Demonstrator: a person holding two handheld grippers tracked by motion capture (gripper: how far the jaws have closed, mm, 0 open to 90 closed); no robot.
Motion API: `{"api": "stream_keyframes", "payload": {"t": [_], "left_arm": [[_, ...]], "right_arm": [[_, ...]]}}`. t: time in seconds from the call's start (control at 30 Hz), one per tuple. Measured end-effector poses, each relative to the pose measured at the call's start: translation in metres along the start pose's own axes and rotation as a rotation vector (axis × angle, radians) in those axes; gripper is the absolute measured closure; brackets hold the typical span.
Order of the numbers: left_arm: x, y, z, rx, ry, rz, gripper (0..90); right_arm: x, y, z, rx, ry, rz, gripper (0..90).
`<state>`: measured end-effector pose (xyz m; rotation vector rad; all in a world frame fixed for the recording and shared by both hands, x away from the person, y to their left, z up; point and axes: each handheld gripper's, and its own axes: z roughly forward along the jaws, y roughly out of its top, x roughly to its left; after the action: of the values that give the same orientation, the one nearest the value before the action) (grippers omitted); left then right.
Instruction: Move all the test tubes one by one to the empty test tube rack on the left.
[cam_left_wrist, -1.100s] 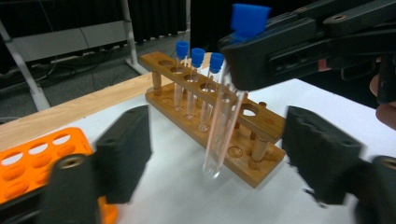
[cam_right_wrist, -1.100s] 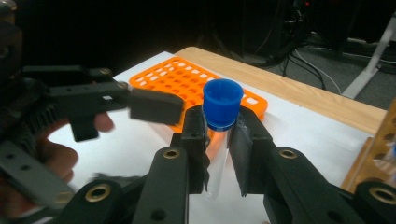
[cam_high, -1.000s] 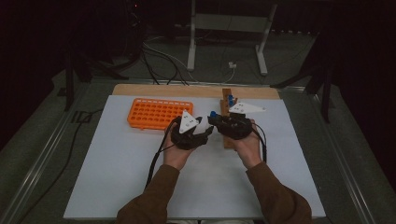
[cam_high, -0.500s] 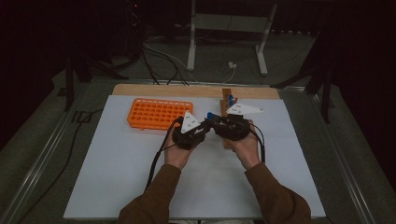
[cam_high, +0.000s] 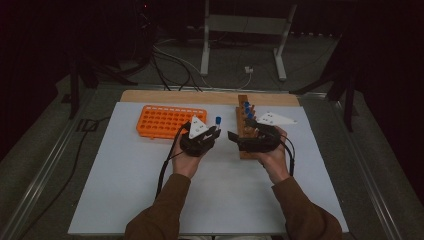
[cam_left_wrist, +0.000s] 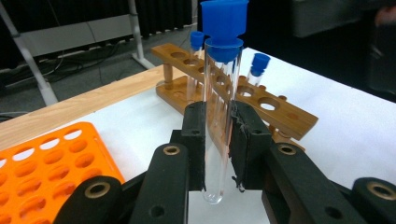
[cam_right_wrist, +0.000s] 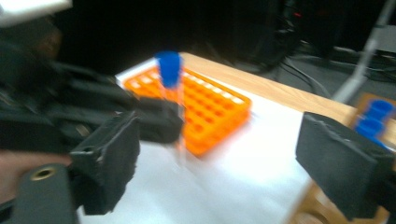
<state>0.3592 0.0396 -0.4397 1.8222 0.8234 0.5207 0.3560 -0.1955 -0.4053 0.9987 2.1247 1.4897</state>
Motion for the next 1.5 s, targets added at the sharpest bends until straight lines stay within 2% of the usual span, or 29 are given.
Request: {"api": "stream_keyframes", "payload": {"t": [0.07,0.27,0.47,0.5,0.67,0.87,1.07,1.17,1.5], "left_arm": [[0.002,0.0,-0.001,-0.003,0.005,-0.003,77.7],[0.011,0.0,-0.002,-0.011,0.013,-0.022,77.7],[0.021,-0.001,-0.003,-0.023,0.032,-0.034,77.8],[0.023,-0.001,-0.003,-0.025,0.037,-0.033,77.8],[0.033,-0.003,0.0,-0.032,0.057,-0.049,77.8],[0.043,-0.007,0.006,-0.034,0.092,-0.059,77.8],[0.052,-0.011,0.013,-0.033,0.131,-0.069,77.8],[0.057,-0.014,0.017,-0.032,0.146,-0.078,77.8],[0.066,-0.028,0.035,0.024,0.193,-0.095,77.9]], "right_arm": [[-0.004,-0.004,-0.004,0.007,-0.018,0.001,4.3],[-0.015,-0.015,-0.023,-0.017,-0.024,0.018,0.5],[-0.023,-0.031,-0.035,-0.025,-0.047,0.039,0.0],[-0.026,-0.039,-0.038,-0.028,-0.065,0.047,0.0],[-0.03,-0.052,-0.047,-0.05,-0.1,0.054,0.0],[-0.031,-0.067,-0.053,-0.042,-0.106,0.058,0.0],[-0.034,-0.069,-0.054,-0.048,-0.103,0.08,0.0],[-0.033,-0.068,-0.054,-0.04,-0.117,0.067,0.1],[-0.036,-0.069,-0.056,-0.046,-0.111,0.078,0.1]]}}
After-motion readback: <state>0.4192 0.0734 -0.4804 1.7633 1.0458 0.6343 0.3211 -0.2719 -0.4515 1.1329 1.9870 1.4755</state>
